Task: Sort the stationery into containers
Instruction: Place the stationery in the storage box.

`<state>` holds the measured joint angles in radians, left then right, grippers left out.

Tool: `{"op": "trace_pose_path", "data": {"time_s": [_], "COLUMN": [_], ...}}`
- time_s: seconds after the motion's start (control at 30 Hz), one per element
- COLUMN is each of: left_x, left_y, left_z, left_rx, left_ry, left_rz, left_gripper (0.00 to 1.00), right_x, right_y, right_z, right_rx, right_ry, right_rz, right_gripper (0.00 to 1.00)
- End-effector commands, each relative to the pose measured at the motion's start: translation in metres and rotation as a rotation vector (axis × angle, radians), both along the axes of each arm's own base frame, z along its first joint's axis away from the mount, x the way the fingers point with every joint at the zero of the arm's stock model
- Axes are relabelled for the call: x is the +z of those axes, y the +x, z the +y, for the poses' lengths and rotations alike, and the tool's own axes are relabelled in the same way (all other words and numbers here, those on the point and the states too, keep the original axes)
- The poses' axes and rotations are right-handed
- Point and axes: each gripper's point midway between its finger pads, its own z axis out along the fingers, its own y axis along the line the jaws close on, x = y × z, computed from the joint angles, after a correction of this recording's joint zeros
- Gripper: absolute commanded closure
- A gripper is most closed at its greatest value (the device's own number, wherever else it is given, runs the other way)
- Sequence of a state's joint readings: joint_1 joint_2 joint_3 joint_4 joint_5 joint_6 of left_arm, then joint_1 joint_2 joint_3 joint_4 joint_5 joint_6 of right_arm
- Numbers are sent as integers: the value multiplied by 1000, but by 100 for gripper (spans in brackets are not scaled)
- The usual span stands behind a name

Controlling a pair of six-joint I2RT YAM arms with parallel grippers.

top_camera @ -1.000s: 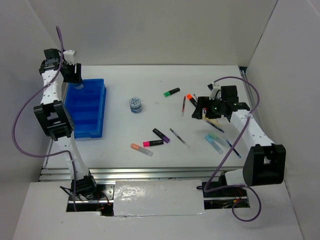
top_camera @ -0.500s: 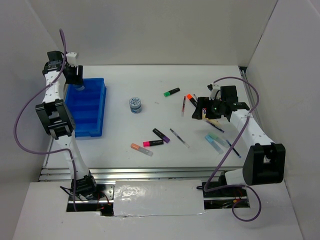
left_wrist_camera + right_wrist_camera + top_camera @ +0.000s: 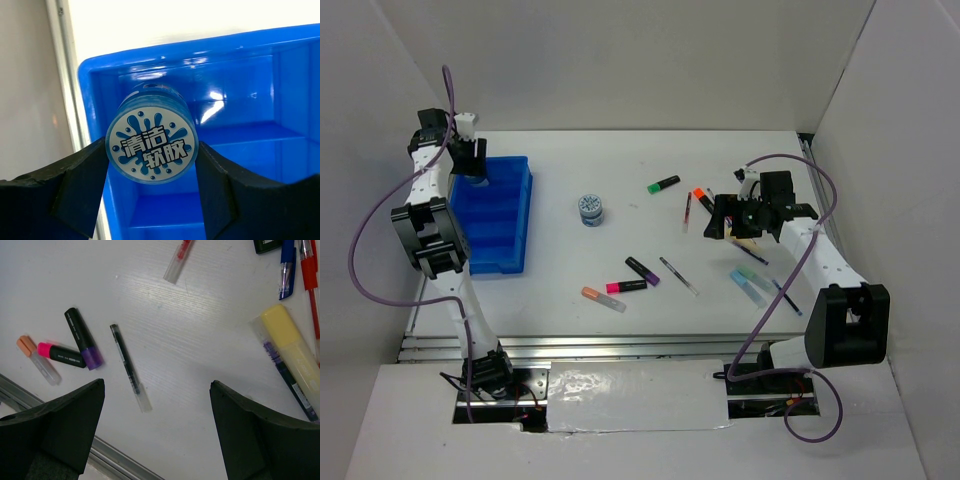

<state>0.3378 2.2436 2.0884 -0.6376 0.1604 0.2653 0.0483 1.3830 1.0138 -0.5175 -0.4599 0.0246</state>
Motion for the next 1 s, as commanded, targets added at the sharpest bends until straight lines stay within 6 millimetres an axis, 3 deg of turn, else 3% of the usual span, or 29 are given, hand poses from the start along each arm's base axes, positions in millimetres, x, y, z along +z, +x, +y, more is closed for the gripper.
{"op": "trace_pose_path", "data": {"time_s": [0.0,0.13,0.17,0.23,0.37,0.57,0.6,0.63,0.67,0.87,0.9,0.93,0.97], "left_x": [13,8,6,5,-1,14,16,26,31,82,99,106,126], "left_y": [14,13,12,12,10,11,11,11,10,5,2,1,-7], "left_z": [21,20,19,16,13,12,9,9,6,-12,-23,-45,-62], "left_rx": [36,31,29,22,16,31,25,26,23,-6,-35,-106,-151], "left_ry": [72,78,80,86,98,106,106,107,101,35,10,-60,-86], "left_rz": [-56,-35,-28,-23,-3,-22,-26,-43,-48,-138,-169,-189,-216], "left_gripper": [70,57,48,41,36,23,16,15,1,1,1,3,4], "right_x": [12,11,11,12,13,16,18,19,20,24,24,26,27], "right_y": [5,5,5,6,6,5,5,5,5,3,2,2,1], "right_z": [2,2,2,3,3,5,5,6,6,8,8,7,8], "right_rx": [13,13,14,16,16,20,22,22,23,29,30,29,31], "right_ry": [-8,-8,-7,-5,-8,-5,-4,-3,-4,1,2,1,1], "right_rz": [-31,-28,-28,-28,-28,-36,-40,-42,-46,-62,-62,-69,-72], "right_gripper": [8,8,8,8,8,8,8,8,8,8,8,8,8]}}
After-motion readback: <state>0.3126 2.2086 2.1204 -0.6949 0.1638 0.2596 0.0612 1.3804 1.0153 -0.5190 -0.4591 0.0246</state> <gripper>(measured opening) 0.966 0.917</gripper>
